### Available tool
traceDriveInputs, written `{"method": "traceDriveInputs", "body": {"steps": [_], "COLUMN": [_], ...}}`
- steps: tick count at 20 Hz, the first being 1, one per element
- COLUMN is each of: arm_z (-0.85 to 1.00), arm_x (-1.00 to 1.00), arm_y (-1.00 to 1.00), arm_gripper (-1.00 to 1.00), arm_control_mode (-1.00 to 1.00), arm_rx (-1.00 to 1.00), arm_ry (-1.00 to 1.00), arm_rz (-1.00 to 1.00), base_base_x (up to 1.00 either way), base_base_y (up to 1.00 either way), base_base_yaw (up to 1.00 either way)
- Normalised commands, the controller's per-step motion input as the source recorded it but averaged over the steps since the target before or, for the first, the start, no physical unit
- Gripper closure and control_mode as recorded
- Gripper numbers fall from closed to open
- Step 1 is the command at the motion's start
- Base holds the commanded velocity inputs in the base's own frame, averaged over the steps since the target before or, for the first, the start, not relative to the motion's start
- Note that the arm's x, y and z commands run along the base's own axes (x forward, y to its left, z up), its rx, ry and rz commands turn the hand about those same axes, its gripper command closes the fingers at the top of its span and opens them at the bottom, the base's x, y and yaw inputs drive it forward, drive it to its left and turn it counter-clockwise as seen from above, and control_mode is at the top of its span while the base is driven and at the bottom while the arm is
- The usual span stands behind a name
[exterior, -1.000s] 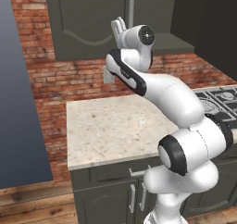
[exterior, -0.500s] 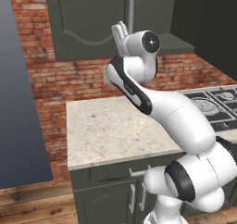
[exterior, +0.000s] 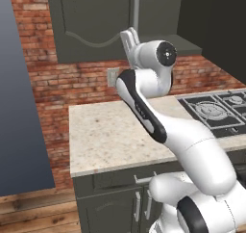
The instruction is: Close all open cabinet doors.
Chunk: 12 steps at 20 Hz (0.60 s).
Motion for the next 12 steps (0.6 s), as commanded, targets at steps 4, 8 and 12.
{"method": "traceDriveInputs", "body": {"steps": [4,8,12], "arm_z": [0.00,0.00,0.00], "arm_x": [-0.51,-0.38,-0.35], "arm_y": [-0.22,-0.34,-0.37], "arm_gripper": [-1.00,-1.00,-1.00], "arm_control_mode": [-1.00,-1.00,-1.00], "arm_rx": [0.00,0.00,0.04], "arm_ry": [-0.03,0.00,-0.01], "arm_rz": [0.00,-0.12,-0.12], "base_base_x": [0.00,0.00,0.00], "base_base_y": [0.00,0.00,0.00], "base_base_yaw": [0.00,0.00,0.00]}}
